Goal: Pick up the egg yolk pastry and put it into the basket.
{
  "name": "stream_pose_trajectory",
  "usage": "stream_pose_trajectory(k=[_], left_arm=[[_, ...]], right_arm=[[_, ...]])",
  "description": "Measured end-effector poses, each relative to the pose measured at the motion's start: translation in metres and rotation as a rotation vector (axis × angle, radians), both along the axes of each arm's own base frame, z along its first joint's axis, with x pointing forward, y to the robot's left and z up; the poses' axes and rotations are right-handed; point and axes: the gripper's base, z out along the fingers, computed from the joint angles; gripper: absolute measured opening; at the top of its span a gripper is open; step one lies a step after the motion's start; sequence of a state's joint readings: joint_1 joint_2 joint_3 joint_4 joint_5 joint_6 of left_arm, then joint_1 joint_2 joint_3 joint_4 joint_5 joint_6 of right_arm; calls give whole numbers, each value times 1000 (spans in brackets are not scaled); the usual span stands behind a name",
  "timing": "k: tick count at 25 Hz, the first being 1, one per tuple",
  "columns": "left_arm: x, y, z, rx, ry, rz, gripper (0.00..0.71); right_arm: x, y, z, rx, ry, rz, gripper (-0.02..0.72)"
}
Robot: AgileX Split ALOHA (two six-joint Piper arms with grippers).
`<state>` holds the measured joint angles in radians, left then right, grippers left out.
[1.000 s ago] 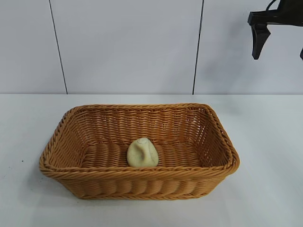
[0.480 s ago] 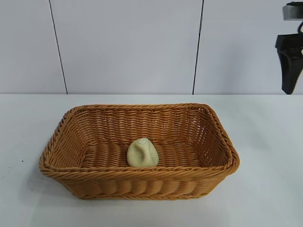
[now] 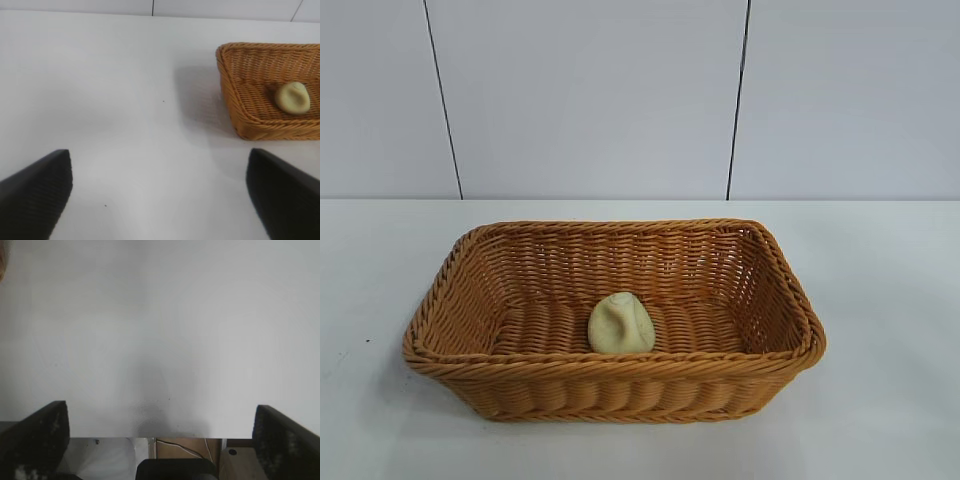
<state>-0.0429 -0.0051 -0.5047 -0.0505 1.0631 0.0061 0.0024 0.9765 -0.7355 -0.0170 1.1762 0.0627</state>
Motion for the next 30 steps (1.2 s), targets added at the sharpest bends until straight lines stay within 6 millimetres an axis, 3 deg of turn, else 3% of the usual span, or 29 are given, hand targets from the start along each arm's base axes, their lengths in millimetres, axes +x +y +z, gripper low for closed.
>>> stream_pose_trajectory(k=[8,17,21,30], left_arm=[[0,0,0,0,0,0,696],[0,0,0,1,0,1,696],[0,0,0,1,0,1,696],[0,0,0,1,0,1,696]], right_arm=[[-78,1,-7,10,-390,19,694],[-134,2,5,19,-790,21,694],[-149,2,6,18,-888,22,694],[-150,2,6,17,-894,23,694]])
